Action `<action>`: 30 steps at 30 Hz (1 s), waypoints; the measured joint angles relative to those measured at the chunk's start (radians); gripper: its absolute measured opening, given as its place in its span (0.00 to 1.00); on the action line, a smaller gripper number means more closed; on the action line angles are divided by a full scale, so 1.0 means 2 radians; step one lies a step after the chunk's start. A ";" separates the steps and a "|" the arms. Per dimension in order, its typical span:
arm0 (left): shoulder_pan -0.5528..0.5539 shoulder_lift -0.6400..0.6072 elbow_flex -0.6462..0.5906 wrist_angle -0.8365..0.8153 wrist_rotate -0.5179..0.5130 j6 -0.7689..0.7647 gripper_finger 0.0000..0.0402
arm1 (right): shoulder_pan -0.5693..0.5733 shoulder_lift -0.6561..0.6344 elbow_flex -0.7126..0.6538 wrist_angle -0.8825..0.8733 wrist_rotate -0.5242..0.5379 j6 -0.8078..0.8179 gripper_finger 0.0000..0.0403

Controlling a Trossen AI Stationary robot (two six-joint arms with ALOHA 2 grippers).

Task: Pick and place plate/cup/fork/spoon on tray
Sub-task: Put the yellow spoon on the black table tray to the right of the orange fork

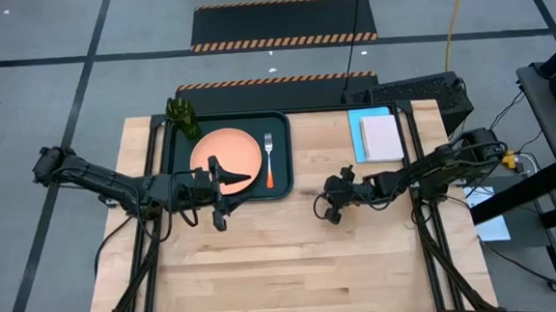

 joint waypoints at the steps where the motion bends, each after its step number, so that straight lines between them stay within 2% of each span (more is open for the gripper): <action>1: 0.000 0.000 0.000 0.000 0.000 0.002 0.57 | -0.002 -0.001 0.000 0.003 0.000 0.000 0.01; 24: 0.001 0.000 0.000 -0.011 -0.001 0.007 0.57 | -0.018 -0.023 0.000 0.031 -0.013 -0.015 0.00; 30: 0.005 0.000 0.000 -0.017 -0.001 0.010 0.57 | -0.021 -0.033 0.000 0.108 -0.013 -0.027 0.00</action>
